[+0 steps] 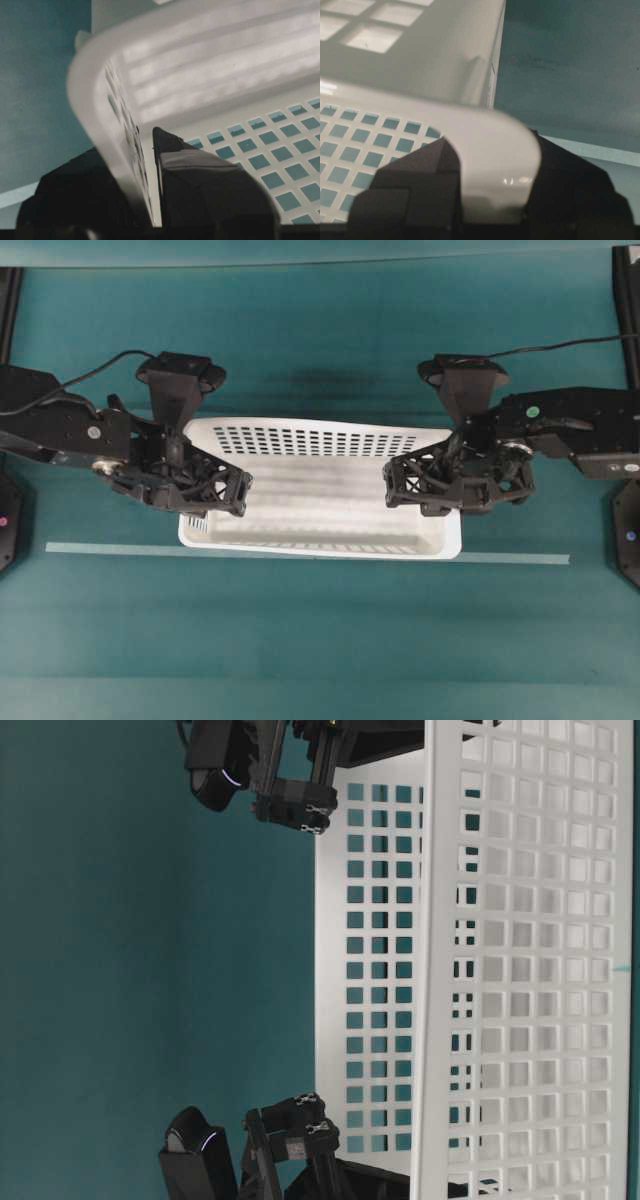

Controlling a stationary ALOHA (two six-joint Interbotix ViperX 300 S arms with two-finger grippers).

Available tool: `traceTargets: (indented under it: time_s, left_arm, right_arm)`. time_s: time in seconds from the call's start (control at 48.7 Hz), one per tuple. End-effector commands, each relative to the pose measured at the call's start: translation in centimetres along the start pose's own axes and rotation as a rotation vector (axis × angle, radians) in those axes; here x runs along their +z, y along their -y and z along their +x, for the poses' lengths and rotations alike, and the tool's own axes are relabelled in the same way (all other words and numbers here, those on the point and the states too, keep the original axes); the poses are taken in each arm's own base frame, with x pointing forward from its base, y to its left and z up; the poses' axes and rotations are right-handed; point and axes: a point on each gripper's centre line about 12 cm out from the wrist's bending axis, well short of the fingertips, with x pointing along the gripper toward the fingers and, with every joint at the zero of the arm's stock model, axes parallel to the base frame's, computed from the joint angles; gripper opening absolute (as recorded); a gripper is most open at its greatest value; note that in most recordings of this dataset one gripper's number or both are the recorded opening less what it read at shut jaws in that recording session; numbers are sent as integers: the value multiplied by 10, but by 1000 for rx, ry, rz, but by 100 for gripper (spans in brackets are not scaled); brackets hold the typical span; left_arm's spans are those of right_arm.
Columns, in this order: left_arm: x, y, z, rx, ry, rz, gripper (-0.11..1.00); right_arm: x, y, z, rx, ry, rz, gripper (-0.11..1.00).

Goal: Lift the white basket with both hands.

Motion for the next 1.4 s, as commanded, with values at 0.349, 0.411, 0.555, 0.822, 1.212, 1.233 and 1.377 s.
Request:
traceTargets:
  time_s: [0.349, 0.411, 0.555, 0.822, 1.212, 1.233, 1.377]
  left_arm:
    - [-3, 13, 3, -40, 8, 24, 6]
    - [-3, 12, 3, -40, 8, 22, 6]
    - [-1, 12, 4, -46, 13, 18, 6]
    - [-1, 10, 7, -97, 30, 23, 5]
    - [-3, 7, 6, -111, 33, 31, 4]
    - [-3, 7, 6, -112, 34, 31, 4]
    - [-2, 7, 6, -117, 37, 42, 4]
  right_arm:
    - [-6, -7, 6, 22, -3, -71, 20]
    - [-5, -6, 7, 20, -3, -80, 20]
    - [-5, -5, 6, 22, -4, -85, 20]
    - [2, -5, 5, 49, 12, -64, 48]
    - [14, -6, 5, 68, 41, -68, 93]
    - [15, -6, 4, 71, 43, -68, 93]
    - [20, -6, 4, 77, 51, -69, 92]
